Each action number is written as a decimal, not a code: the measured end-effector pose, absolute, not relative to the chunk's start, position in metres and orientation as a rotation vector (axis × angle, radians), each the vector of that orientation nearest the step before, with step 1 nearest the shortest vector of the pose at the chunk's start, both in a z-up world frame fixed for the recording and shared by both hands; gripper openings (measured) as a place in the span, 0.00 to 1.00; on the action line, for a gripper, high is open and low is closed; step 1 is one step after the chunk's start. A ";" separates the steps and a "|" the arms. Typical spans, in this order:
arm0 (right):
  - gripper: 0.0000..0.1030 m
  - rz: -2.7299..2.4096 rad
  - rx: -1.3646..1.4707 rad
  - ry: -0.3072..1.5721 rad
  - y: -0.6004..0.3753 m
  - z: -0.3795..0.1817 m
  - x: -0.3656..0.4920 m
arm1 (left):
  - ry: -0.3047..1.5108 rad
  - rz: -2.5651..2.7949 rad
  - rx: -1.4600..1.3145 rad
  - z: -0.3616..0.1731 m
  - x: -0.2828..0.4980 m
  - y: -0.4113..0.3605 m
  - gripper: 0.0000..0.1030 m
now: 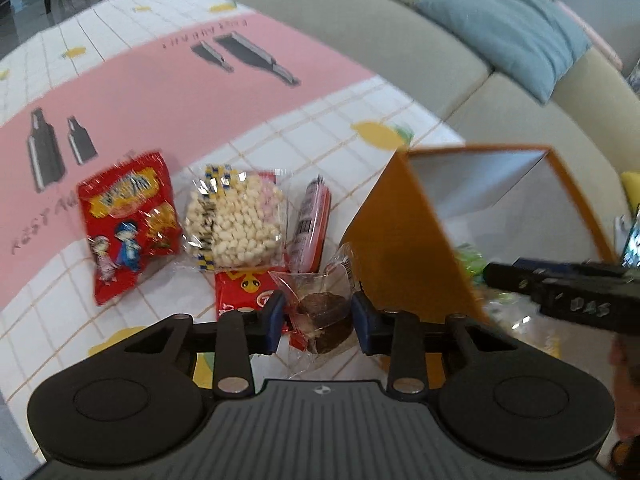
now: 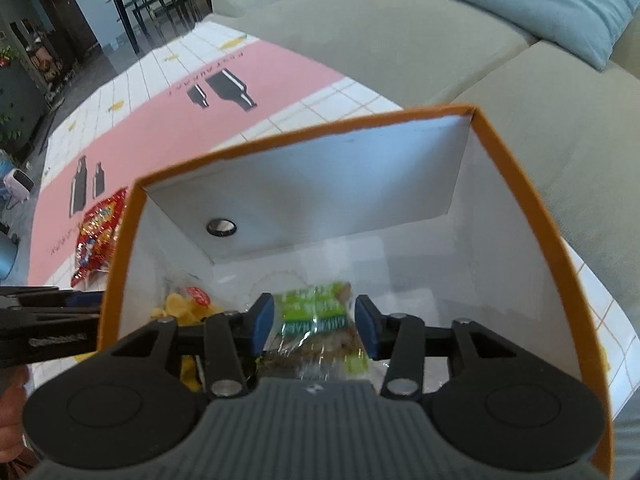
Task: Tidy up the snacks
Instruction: 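Open the right gripper to drop the raisin bag while the left drops a small clear bag into the box, then move both open grippers from the box back to the remaining snacks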
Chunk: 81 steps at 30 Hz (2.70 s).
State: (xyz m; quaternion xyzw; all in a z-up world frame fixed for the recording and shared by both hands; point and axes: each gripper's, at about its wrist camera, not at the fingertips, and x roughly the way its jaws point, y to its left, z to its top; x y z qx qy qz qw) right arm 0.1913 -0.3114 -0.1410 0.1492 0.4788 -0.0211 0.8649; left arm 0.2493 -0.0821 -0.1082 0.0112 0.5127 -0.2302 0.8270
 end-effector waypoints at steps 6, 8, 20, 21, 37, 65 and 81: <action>0.43 -0.048 0.322 0.964 -0.314 -0.127 0.175 | 0.942 -0.507 -0.020 -0.040 0.228 -0.075 0.37; 0.43 -0.043 0.326 0.950 -0.316 -0.123 0.171 | 0.895 -0.544 -0.017 -0.019 0.224 -0.084 0.37; 0.42 -0.022 0.307 0.950 -0.324 -0.111 0.160 | 0.979 -0.660 0.225 -0.030 0.232 -0.187 0.35; 0.42 -0.026 0.309 0.952 -0.325 -0.111 0.159 | 1.001 -0.655 0.236 -0.037 0.234 -0.190 0.35; 0.42 -0.001 0.276 0.994 -0.312 -0.116 0.158 | 1.049 -0.564 0.395 -0.055 0.227 -0.194 0.46; 0.44 0.213 0.204 0.796 -0.191 -0.047 0.129 | 0.917 -0.321 0.214 -0.010 0.178 -0.003 0.53; 0.63 0.325 -0.150 0.923 -0.131 -0.104 0.242 | 1.031 -0.347 0.069 -0.066 0.269 0.031 0.65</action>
